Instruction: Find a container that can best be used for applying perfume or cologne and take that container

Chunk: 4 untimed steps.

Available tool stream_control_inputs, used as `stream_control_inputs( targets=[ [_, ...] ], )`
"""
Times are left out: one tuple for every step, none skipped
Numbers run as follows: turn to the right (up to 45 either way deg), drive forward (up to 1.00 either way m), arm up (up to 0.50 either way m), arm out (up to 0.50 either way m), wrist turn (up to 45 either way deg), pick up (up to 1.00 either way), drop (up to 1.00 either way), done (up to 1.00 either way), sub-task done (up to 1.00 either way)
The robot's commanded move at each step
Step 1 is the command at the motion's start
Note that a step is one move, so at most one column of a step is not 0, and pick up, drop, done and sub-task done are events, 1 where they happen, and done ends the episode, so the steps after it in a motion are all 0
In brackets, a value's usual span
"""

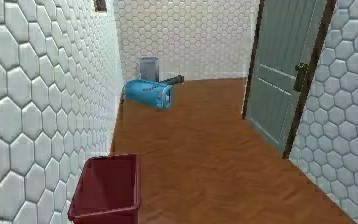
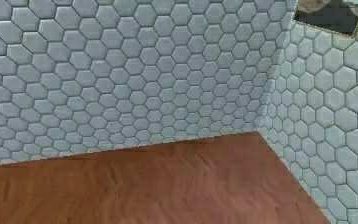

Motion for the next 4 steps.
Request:
stream_control_inputs(
  targets=[
    [33.0, 0.0, 0.0, 0.0, 0.0, 0.0, 0.0, 0.0, 0.0],
    [0.0, 0.4, 0.0, 0.0, 0.0, 0.0, 0.0, 0.0, 0.0],
    [-45.0, 0.0, 0.0, 0.0, 0.0, 0.0, 0.0, 0.0, 0.0],
    [-6.0, 0.0, 0.0, 0.0, 0.0, 0.0, 0.0, 0.0, 0.0]
  ],
)
